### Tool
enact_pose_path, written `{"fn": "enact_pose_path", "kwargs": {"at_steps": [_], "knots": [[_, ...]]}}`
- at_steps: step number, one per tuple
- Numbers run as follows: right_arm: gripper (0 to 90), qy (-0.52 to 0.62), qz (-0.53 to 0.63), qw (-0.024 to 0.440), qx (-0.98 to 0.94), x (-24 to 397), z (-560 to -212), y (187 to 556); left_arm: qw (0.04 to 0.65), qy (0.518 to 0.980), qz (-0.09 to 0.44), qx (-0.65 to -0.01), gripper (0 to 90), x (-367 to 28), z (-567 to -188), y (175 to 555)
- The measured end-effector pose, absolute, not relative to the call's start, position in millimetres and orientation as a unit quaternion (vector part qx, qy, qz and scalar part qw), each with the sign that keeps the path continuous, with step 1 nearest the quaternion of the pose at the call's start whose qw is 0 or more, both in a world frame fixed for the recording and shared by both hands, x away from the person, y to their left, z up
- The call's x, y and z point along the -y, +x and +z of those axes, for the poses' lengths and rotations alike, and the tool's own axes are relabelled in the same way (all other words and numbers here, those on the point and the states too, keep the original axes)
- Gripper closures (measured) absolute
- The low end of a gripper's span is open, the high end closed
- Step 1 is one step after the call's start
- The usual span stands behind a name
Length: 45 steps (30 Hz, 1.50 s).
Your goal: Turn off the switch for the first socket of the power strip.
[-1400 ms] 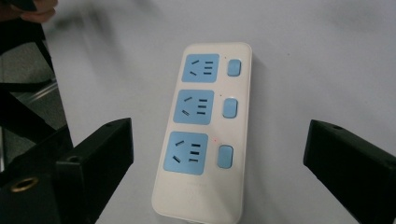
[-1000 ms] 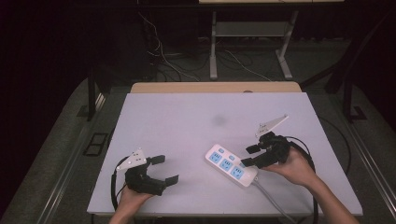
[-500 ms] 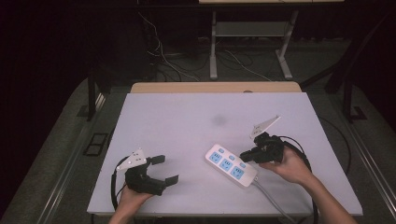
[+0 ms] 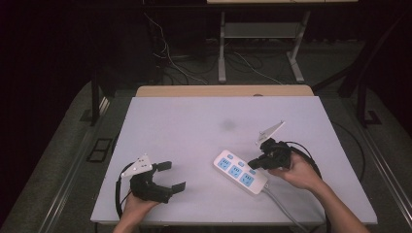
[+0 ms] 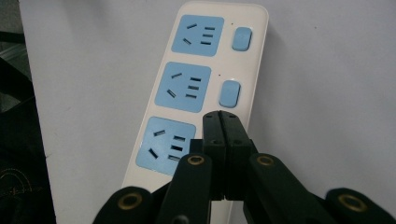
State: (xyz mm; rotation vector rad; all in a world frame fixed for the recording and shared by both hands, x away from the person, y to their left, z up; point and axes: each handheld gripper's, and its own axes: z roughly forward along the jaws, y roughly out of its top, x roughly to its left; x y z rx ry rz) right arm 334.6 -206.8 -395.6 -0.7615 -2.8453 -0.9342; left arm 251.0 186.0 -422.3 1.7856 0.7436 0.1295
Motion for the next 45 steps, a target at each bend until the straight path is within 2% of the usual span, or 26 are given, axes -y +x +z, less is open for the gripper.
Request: {"fn": "enact_pose_path", "kwargs": {"at_steps": [10, 32, 40, 45], "knots": [[89.6, -0.238, -0.271, 0.034, 0.932, 201.2, -403.6, 334.0, 0.566, 0.759, 0.055, -0.317, 2.4, -186.2, -422.4, 251.1], [90.0, -0.226, -0.286, 0.031, 0.931, 204.2, -407.2, 332.8, 0.564, 0.761, 0.055, -0.315, 2.4, -185.1, -422.7, 251.1], [90.0, -0.213, -0.290, -0.003, 0.933, 203.1, -408.8, 326.3, 0.565, 0.761, 0.055, -0.315, 2.4, -185.3, -422.7, 251.4], [90.0, -0.213, -0.295, -0.002, 0.932, 204.4, -409.5, 326.4, 0.565, 0.761, 0.055, -0.315, 2.5, -184.2, -422.7, 250.6]]}}
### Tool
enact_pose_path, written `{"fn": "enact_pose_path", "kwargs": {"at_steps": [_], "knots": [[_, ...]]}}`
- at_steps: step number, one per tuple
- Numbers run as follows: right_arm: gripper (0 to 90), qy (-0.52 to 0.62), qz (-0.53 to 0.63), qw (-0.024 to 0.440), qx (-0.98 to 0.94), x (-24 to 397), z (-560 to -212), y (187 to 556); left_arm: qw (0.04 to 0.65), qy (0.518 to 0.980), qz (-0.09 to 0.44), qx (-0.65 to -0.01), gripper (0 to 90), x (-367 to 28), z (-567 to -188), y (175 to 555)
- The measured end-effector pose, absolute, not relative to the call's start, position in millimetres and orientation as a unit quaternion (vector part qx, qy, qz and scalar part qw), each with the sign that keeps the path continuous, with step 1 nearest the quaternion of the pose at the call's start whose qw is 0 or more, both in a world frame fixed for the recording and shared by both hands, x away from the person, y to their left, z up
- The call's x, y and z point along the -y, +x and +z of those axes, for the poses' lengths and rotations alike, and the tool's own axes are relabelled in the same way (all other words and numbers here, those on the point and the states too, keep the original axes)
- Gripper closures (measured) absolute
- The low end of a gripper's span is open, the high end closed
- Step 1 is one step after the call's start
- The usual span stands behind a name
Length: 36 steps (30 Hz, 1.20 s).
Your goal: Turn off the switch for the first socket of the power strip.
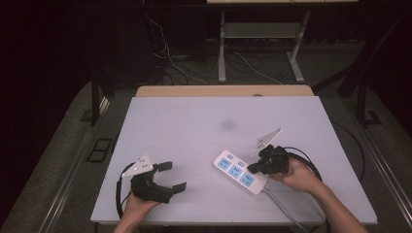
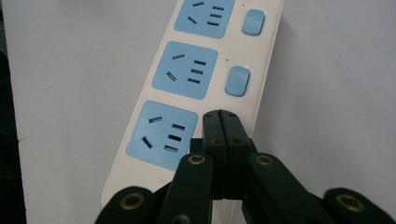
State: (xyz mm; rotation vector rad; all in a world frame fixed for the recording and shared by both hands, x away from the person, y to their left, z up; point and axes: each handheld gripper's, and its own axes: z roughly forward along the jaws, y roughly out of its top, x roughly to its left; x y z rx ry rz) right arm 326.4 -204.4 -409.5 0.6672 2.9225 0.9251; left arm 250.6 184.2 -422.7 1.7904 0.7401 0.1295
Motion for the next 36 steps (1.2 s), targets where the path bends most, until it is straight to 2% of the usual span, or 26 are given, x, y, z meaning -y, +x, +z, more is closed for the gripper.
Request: {"fn": "enact_pose_path", "kwargs": {"at_steps": [15, 18, 36], "knots": [[90.0, 0.216, 0.289, -0.013, -0.933, 204.1, -408.1, 330.1, 0.564, 0.761, 0.054, -0.316, 2.6, -185.0, -423.4, 251.8], [90.0, 0.187, 0.288, 0.001, -0.939, 201.8, -400.4, 328.7, 0.565, 0.761, 0.054, -0.316, 2.6, -185.0, -423.3, 252.0], [90.0, 0.188, 0.301, 0.002, -0.935, 205.1, -369.3, 334.0, 0.566, 0.760, 0.052, -0.315, 2.7, -184.9, -423.2, 252.0]]}}
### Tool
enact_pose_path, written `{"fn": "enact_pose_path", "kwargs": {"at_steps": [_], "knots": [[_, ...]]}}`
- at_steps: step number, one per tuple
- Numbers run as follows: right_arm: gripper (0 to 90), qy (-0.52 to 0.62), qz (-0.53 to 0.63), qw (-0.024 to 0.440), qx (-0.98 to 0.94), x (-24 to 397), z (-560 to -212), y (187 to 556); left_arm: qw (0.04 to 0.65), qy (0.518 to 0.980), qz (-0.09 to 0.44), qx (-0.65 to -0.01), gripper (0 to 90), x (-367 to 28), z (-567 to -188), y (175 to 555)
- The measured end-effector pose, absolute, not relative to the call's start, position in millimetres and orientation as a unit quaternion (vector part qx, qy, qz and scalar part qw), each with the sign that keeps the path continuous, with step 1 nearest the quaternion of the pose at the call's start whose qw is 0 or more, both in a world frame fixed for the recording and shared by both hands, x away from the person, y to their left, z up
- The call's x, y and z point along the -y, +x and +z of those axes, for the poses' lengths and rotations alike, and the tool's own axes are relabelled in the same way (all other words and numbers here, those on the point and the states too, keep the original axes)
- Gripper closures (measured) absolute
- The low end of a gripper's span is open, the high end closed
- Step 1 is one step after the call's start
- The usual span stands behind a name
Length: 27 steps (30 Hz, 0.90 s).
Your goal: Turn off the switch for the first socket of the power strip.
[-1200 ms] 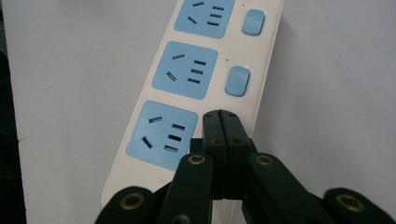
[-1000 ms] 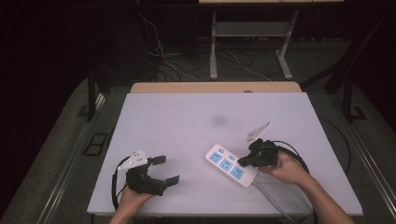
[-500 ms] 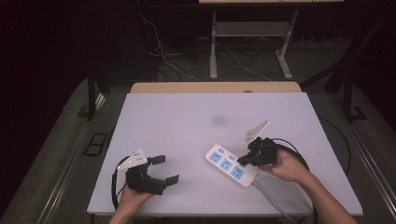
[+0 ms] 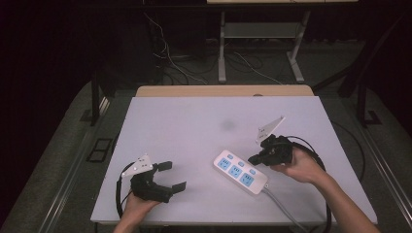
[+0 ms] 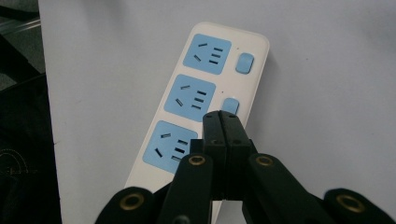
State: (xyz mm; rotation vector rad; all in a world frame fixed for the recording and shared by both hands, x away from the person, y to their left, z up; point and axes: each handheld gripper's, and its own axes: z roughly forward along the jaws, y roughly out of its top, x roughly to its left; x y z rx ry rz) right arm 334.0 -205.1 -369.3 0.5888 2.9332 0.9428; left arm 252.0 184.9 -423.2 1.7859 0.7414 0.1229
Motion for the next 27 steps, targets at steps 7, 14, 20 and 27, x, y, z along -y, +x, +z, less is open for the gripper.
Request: {"fn": "enact_pose_path", "kwargs": {"at_steps": [7, 14, 20, 27], "knots": [[90.0, 0.206, 0.318, 0.014, -0.925, 218.2, -359.1, 336.2, 0.566, 0.760, 0.052, -0.315, 2.7, -184.5, -423.3, 252.0], [90.0, 0.230, 0.333, 0.022, -0.914, 233.6, -353.8, 338.4, 0.566, 0.760, 0.052, -0.316, 2.7, -184.2, -423.6, 252.2], [85.9, 0.259, 0.352, 0.032, -0.899, 249.3, -347.7, 338.1, 0.567, 0.759, 0.052, -0.316, 2.7, -184.7, -423.3, 251.8], [48.4, 0.304, 0.376, 0.059, -0.873, 267.5, -344.7, 333.9, 0.568, 0.758, 0.052, -0.316, 2.7, -184.7, -423.2, 251.8]]}}
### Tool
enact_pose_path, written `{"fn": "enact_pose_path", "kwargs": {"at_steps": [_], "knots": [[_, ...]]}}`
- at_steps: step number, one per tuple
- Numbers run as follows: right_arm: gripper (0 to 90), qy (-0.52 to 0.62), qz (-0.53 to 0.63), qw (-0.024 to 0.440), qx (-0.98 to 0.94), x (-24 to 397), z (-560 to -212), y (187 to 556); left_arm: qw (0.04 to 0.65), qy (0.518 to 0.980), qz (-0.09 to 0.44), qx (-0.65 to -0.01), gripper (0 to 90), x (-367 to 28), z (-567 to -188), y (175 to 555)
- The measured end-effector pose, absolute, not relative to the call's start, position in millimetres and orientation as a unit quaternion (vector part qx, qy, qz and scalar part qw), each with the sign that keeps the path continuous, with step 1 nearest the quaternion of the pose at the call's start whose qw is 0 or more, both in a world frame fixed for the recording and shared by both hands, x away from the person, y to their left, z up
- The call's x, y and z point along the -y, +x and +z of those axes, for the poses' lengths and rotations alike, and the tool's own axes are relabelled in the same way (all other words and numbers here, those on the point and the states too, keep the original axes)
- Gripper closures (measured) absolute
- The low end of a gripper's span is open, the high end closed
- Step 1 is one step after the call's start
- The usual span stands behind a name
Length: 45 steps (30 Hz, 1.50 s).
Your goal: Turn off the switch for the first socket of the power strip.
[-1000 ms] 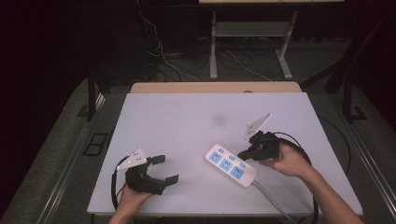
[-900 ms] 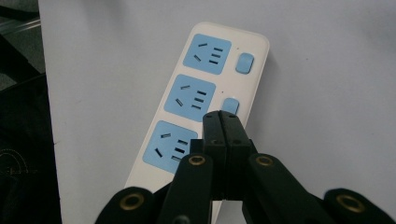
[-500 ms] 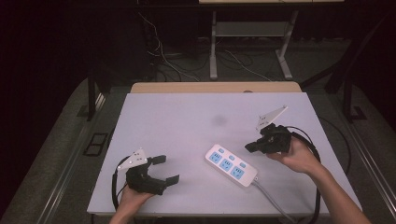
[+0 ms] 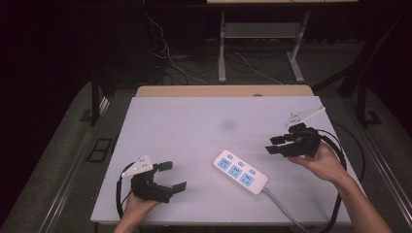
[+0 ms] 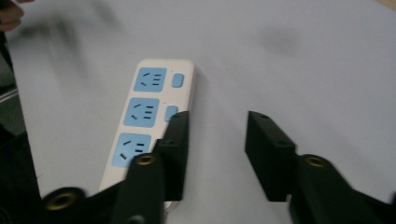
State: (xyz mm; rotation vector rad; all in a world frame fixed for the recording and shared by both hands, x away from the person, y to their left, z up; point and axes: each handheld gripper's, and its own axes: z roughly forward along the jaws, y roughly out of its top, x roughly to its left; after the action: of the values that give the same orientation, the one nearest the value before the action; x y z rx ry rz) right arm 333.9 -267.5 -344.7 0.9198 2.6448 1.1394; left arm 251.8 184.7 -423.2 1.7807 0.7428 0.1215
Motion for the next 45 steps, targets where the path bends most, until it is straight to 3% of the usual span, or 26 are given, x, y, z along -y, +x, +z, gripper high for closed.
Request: {"fn": "enact_pose_path", "kwargs": {"at_steps": [1, 7, 11, 45], "knots": [[48.4, 0.304, 0.376, 0.059, -0.873, 267.5, -344.7, 333.9, 0.568, 0.758, 0.052, -0.316, 2.7, -184.8, -423.2, 251.8], [12.3, 0.337, 0.393, 0.064, -0.853, 287.3, -348.2, 326.5, 0.567, 0.759, 0.052, -0.316, 2.7, -184.5, -423.2, 251.8], [0.4, 0.370, 0.400, 0.053, -0.837, 303.1, -352.2, 320.7, 0.567, 0.759, 0.053, -0.316, 2.7, -184.1, -423.1, 251.5], [0.4, 0.421, 0.455, 0.059, -0.783, 333.6, -399.4, 280.3, 0.567, 0.759, 0.054, -0.316, 2.8, -184.9, -422.8, 250.8]]}}
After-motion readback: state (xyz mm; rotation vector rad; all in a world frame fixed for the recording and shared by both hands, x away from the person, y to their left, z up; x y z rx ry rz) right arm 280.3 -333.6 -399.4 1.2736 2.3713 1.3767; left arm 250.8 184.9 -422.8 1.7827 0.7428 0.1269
